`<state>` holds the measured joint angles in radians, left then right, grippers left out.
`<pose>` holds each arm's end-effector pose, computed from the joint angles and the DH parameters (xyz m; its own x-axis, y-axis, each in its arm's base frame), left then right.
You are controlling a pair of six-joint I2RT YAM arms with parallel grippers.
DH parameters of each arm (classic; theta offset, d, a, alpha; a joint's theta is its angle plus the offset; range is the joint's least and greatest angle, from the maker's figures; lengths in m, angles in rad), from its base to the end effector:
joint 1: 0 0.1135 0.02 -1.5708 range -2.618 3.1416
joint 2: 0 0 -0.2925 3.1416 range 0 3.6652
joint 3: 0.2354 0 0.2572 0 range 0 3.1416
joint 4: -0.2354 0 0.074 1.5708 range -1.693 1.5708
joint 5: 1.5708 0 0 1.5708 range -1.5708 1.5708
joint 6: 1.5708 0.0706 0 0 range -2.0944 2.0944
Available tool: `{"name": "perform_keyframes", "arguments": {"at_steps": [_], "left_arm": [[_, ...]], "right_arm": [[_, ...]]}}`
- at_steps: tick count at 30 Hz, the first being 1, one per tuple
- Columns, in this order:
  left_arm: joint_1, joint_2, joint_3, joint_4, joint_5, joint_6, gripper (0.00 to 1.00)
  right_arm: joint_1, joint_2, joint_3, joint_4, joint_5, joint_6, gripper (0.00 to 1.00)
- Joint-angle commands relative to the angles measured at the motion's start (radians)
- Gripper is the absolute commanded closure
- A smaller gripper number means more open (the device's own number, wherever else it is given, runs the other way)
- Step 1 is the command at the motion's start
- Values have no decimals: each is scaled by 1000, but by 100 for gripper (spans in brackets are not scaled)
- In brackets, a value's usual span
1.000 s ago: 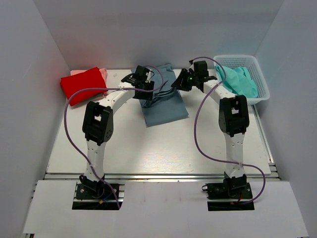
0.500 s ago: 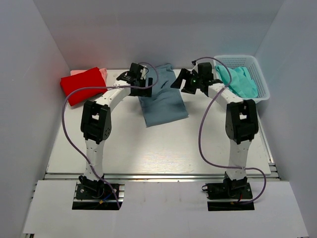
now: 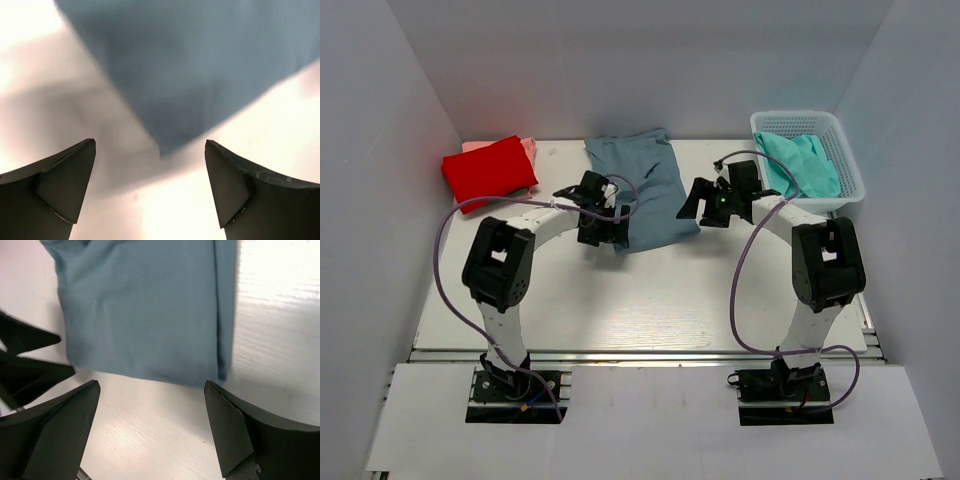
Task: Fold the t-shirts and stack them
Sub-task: Fold the folded rectangular tshirt in 1/3 of the way, then grab one side of the 2/3 rectangular tshirt with both arms
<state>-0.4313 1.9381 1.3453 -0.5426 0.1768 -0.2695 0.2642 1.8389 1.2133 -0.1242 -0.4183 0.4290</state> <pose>0.3823 -0.1896 0.1664 -0.9214 0.1355 -0.3641 0.2423 0.9330 -0.2660 0.4141 0.1417 0.2033 -0.8169 0.1728 -0.5504 -0.2043 0.8056 0.5562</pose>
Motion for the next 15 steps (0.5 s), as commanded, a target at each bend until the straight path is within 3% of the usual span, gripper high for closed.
{"name": "perform_keyframes", "arguments": {"at_steps": [1,5,8,9,14,15], "left_arm": [[-18,-93,-80,49,20,-51,0],[-37,-93,-115,76,26,-83,10],[-47,-82,-133,89,26,-93,24],[-47,-82,-133,98,26,-103,34],[-47,-45,-121,121,24,-112,45],[-47,-28,-109,121,24,-112,54]], "right_arm": [[-16,25,-15,-8,-28,-33,10],[-20,52,-26,8,-33,-7,10],[-23,82,-34,-3,-22,-4,10],[-23,91,-32,-8,-11,-3,10],[-31,105,-47,-9,-2,5,11],[-29,105,-50,-5,1,5,15]]}}
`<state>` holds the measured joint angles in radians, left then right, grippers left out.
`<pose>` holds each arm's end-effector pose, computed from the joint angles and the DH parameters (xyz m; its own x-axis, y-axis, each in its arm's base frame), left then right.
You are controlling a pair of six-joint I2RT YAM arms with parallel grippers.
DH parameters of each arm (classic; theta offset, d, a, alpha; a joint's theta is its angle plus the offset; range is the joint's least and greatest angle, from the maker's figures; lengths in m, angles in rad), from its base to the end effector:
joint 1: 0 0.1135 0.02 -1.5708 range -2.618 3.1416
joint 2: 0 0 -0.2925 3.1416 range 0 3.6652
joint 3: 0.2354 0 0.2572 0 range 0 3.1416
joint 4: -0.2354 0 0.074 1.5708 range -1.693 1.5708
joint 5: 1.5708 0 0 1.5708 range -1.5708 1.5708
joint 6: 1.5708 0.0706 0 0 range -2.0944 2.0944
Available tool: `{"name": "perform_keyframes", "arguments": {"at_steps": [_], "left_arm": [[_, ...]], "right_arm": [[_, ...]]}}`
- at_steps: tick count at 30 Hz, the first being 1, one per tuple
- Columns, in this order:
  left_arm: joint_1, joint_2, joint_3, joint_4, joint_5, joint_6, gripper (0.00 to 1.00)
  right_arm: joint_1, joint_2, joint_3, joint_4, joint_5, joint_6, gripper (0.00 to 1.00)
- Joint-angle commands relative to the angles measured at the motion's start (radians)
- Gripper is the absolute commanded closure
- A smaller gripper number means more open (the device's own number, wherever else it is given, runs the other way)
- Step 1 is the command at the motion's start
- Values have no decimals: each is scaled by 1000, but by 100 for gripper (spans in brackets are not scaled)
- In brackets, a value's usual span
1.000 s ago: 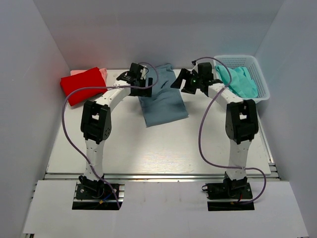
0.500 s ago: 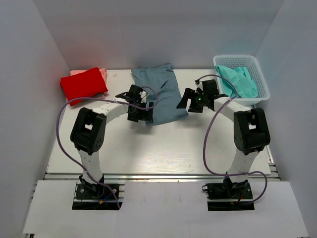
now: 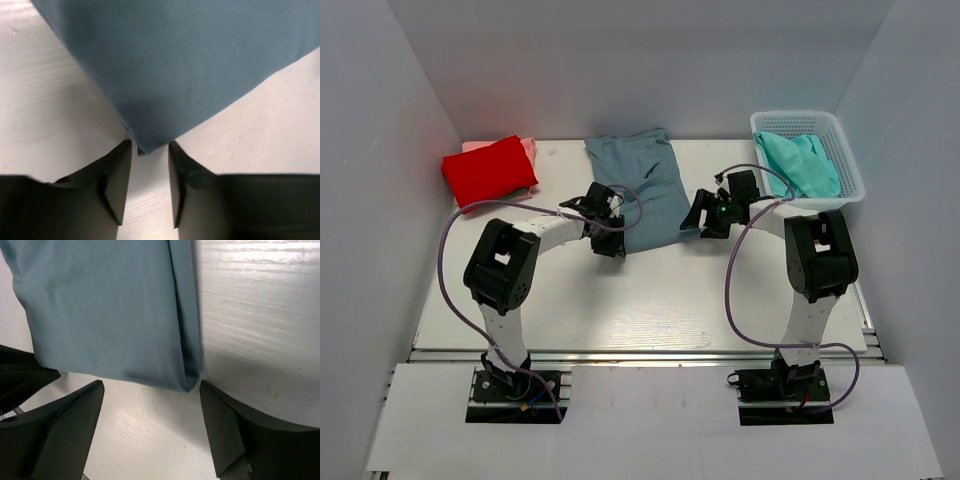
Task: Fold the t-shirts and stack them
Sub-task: Grab one side of the 2/3 rectangular tshirt with both arms, then fold the long partially folded tshirt into a neat square
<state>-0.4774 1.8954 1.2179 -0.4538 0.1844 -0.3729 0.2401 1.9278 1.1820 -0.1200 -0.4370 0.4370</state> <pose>0.3553 -0.1984 0.1509 -0.9383 0.0822 -0.3358 0.1924 0.9312 -0.3095 0.4164 0.1327 0.1568 -0.8742 0.1808 -0.4507 -0.1235 0.8149 0.5663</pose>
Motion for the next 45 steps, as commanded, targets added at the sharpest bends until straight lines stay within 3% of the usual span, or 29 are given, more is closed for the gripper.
{"name": "perform_keyframes", "arguments": {"at_steps": [1,2,4,6,9,14,20,24,25,33,39,45], "left_arm": [[-1,14,19,32,17,-9,56],[-1,30,31,23,17,-9,62],[-1,42,31,11,7,-9,81],[-10,42,31,10,-13,-9,100],[-10,10,8,47,9,5,100],[-10,-80,-17,96,70,43,100],[-43,-303,-139,122,196,63,100],[-52,-435,-170,35,211,95,100],[-52,-459,-184,24,274,95,100],[-52,-699,-256,35,425,75,100],[-43,-749,-235,46,425,40,100],[-32,-736,-201,78,351,40,100]], "right_arm": [[-10,17,-24,-4,27,-3,18],[-5,16,-24,2,32,-1,21],[-10,19,-27,3,52,3,50],[-9,16,-30,14,58,2,70],[-7,8,-53,45,116,-6,100],[4,-101,-181,187,109,-53,100],[8,-419,-360,209,75,-73,100],[7,-616,-465,91,67,-89,100],[8,-701,-472,76,64,-93,100],[2,-1015,-438,-115,52,-159,100],[1,-1055,-383,-84,90,-159,100],[1,-972,-363,54,120,-97,100]]}}
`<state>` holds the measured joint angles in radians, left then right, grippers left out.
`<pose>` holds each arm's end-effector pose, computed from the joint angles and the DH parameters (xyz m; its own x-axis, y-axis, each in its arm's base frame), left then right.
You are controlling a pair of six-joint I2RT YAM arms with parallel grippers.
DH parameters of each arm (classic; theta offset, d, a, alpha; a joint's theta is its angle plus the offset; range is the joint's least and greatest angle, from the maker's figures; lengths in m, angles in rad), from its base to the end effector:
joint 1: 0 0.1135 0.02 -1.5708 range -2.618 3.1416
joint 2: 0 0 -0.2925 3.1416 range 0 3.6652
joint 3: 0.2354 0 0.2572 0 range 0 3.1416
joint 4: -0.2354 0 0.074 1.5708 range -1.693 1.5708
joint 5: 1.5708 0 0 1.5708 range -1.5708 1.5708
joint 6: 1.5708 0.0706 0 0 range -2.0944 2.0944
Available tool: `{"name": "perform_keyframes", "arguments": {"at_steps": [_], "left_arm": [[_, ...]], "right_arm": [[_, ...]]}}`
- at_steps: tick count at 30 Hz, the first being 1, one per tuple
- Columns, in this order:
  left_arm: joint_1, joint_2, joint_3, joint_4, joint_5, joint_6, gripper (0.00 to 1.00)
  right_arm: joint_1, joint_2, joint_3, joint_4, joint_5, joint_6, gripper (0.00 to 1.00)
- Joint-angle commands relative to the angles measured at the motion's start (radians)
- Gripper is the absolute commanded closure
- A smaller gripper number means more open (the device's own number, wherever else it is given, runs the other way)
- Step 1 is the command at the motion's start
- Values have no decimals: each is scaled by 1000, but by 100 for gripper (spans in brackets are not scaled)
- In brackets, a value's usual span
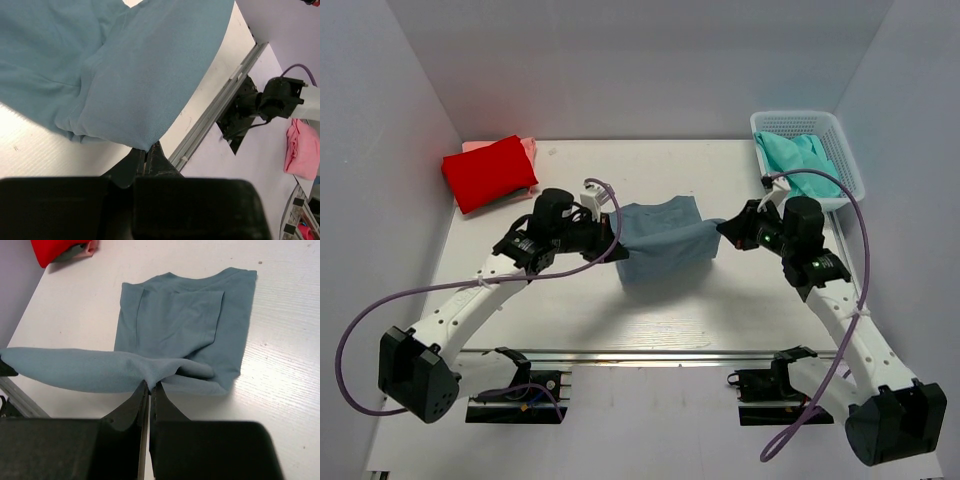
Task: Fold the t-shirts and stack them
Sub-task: Fold the long partially folded tshirt into a neat square
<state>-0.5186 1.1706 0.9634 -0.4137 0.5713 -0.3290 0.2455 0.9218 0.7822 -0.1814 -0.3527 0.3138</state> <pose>0.2170 -0.1678 0.3125 -0.7363 0.1073 -0.6681 0.5928 0.5783 -0.5605 0.2194 0.0801 0.3269 -0.4597 0.1835 -0.8689 -0.4249 0.8137 0.3966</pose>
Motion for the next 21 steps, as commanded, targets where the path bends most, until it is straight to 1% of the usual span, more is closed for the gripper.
{"name": "perform_keyframes", "arguments": {"at_steps": [1,4,5,6,7,8,9,11,15,16,18,19,20,21], "left_arm": [[9,7,54,38,-48,-4,100],[9,70,126,3,-112,-4,100],[9,84,153,3,-149,-4,100],[9,107,164,3,-171,-14,100],[9,118,164,12,-186,-15,100],[18,130,196,12,-224,-27,100],[19,145,208,-3,-238,-27,100],[19,198,253,-45,-278,-27,100],[40,280,308,-77,-332,-27,100],[49,293,328,-86,-343,-36,100],[60,328,342,-86,-343,-36,100],[72,340,356,-86,-343,-36,100],[72,353,356,-95,-343,-36,100],[83,365,369,-96,-355,-36,100]], "right_arm": [[-3,44,34,170,26,28,100],[-3,133,80,168,24,39,100],[-3,150,119,168,27,38,100],[-5,201,130,171,29,38,100],[-5,215,143,168,32,38,100],[-5,244,172,168,34,36,100],[-5,259,181,201,32,39,100],[-5,316,225,209,29,36,100],[-6,402,298,206,34,30,100],[-5,445,307,207,32,30,100],[-8,474,350,207,23,31,100],[-8,527,359,203,20,31,100],[-9,543,373,200,9,34,100],[-8,578,415,192,6,34,100]]}}
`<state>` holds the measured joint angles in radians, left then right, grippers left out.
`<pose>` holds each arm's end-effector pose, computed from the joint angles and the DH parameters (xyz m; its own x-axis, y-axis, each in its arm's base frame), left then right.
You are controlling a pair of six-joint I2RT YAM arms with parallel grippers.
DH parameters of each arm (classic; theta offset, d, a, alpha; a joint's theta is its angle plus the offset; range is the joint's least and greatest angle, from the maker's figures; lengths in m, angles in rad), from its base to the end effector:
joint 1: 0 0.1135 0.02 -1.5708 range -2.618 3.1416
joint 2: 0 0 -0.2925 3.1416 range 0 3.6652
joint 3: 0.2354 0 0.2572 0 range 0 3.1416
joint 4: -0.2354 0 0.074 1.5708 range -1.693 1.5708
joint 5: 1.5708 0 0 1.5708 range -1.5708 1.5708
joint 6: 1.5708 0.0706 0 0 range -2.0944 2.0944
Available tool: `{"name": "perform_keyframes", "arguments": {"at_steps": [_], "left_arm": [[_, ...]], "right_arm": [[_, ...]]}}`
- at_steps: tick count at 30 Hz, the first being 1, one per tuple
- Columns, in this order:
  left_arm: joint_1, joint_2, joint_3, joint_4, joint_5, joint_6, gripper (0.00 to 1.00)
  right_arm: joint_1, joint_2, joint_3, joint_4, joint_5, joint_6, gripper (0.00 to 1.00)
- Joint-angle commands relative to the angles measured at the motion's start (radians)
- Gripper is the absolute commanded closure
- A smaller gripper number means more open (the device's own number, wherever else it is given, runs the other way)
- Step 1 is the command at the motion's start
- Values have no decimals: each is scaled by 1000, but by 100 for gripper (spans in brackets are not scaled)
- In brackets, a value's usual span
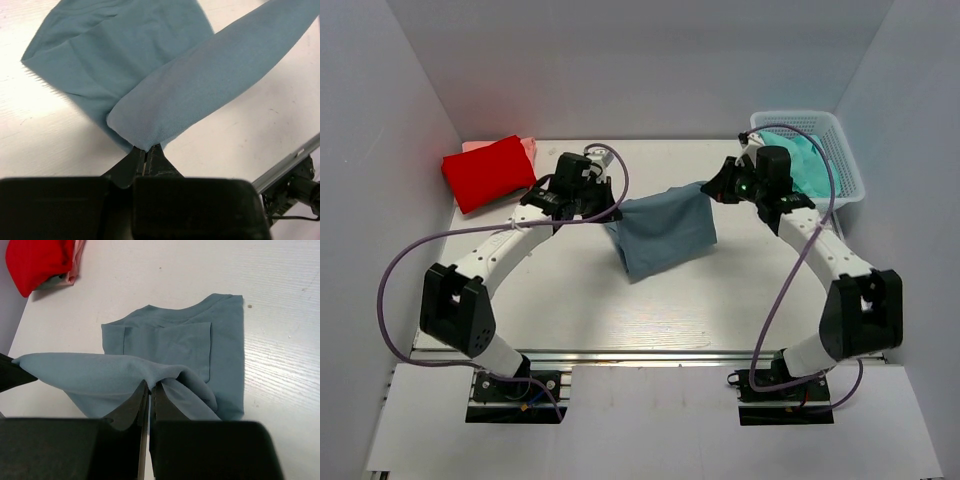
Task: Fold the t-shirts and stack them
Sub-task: Fold the long partially folded tshirt into a neat square
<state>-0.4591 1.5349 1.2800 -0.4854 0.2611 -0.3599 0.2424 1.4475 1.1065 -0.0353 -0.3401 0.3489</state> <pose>0.3251 -0.1810 0.3049 -0.7769 0.0045 -0.6296 0.3477 0.8368 -0.4230 0.3540 0.1118 0.3250 -0.5156 0.2045 -0.8321 -0.3737 0.8202 0.4331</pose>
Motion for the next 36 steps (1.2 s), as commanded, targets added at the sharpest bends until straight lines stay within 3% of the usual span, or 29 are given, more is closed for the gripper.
{"name": "perform_keyframes", "arguments": {"at_steps": [1,8,23,24,25,26,27,28,30,32,36], "left_arm": [[36,23,53,-33,-45,-5,100],[86,91,62,4,-45,-24,100],[181,393,269,-76,-37,-24,100],[181,410,301,-88,-48,-24,97],[191,447,315,-99,-48,-24,86],[191,465,330,-123,-48,-14,33],[204,484,375,-143,-48,-14,10],[214,522,402,-169,-48,-14,0],[214,547,465,-219,-48,-5,0],[223,547,475,-219,-24,-5,0],[211,503,406,-182,17,4,0]], "right_arm": [[-3,82,104,43,-10,-1,100],[-6,264,242,41,-36,9,100],[-6,671,594,-43,-83,64,100],[-6,688,610,-46,-91,62,95],[-6,717,637,-46,-103,61,92],[-6,743,648,-48,-99,70,88],[-8,754,689,-55,-111,67,83],[-6,787,707,-58,-111,67,63],[-8,803,780,-93,-125,61,47],[-6,811,802,-110,-141,42,10],[-2,725,721,-89,-145,27,10]]}}
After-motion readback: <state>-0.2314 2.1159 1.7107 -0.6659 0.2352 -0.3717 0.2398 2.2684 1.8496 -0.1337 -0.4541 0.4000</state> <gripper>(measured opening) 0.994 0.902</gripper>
